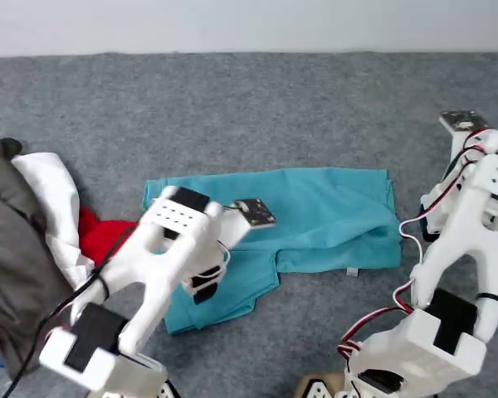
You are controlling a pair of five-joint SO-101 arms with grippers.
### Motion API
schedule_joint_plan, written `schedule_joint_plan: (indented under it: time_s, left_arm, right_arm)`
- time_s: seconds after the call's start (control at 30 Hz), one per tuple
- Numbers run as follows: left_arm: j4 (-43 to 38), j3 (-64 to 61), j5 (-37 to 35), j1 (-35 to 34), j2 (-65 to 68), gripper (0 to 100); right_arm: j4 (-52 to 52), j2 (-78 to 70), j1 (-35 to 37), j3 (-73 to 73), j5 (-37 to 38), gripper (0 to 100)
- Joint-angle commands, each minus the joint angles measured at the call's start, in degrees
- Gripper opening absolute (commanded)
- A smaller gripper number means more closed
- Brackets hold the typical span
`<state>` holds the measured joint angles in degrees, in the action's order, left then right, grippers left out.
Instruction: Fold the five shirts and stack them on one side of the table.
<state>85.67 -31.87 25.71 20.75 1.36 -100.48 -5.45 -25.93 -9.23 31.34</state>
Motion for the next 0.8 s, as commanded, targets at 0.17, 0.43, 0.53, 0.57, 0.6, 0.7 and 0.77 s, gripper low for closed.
schedule_joint_plan:
  time_s: [0.17,0.43,0.53,0.57,0.6,0.7,0.77]
  left_arm:
    - [-2.81,1.71,0.09,0.18,10.37,12]
    - [2.02,1.19,7.38,-9.76,7.91,12]
    - [4.31,1.19,8.79,-11.08,4.66,12]
    - [4.92,1.19,8.88,-11.08,3.52,12]
    - [5.63,1.19,8.79,-10.81,2.55,12]
    - [7.21,1.19,8.79,-10.11,0.09,12]
    - [8.09,1.45,8.70,-10.11,-1.32,12]
  right_arm:
    - [-2.51,3.56,-0.84,-0.35,-0.44,0.9]
    - [-2.42,3.56,-0.84,-0.35,-0.44,0.9]
    - [-2.42,3.56,-0.57,-0.35,-0.44,0.9]
    - [-2.42,3.56,-0.48,-0.35,-0.44,0.9]
    - [-2.33,3.56,-0.48,-0.44,-0.44,0.9]
    - [-2.33,3.56,0.04,-0.53,-0.44,0.9]
    - [-2.33,3.56,0.31,-0.53,-0.44,0.9]
